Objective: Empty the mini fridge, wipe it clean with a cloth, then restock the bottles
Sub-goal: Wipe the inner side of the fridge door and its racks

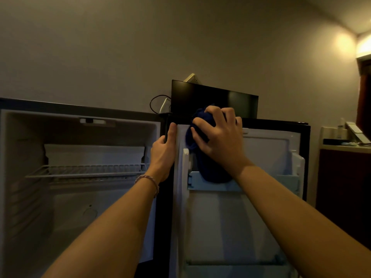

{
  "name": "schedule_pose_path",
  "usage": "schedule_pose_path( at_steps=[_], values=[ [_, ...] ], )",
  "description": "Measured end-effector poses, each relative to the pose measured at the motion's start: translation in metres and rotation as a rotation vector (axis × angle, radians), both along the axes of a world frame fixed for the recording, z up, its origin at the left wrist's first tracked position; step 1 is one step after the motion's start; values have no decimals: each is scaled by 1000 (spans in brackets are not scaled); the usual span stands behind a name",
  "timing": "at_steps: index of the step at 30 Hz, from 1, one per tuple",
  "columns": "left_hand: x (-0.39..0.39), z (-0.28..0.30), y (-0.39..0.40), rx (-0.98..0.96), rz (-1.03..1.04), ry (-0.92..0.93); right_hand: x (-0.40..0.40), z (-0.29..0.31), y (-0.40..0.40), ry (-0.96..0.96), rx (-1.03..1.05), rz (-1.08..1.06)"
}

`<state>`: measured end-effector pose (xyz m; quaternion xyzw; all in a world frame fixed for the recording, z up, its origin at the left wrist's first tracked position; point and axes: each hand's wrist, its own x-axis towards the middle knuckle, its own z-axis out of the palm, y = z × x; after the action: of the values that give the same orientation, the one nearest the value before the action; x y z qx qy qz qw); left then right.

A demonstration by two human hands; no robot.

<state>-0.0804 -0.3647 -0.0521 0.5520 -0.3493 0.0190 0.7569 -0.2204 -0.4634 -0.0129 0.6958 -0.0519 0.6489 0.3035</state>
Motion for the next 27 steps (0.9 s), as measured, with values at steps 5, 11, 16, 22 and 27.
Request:
schedule_pose_path(
  at_steps=[5,11,16,22,27],
  values=[
    [3,-1,-2,-20,-19,6,-24,4,-23,-1,-31,-101],
    [4,-2,-1,-12,-32,1,-72,5,-74,-118,205,-30],
    [8,-2,-2,6,2,23,-115,-8,-120,-183,361,-113],
    [4,-1,0,10,-6,27,-112,-11,-120,-301,548,-58],
    [4,-1,-1,14,5,20,-76,-14,-95,-307,477,73]
  ],
)
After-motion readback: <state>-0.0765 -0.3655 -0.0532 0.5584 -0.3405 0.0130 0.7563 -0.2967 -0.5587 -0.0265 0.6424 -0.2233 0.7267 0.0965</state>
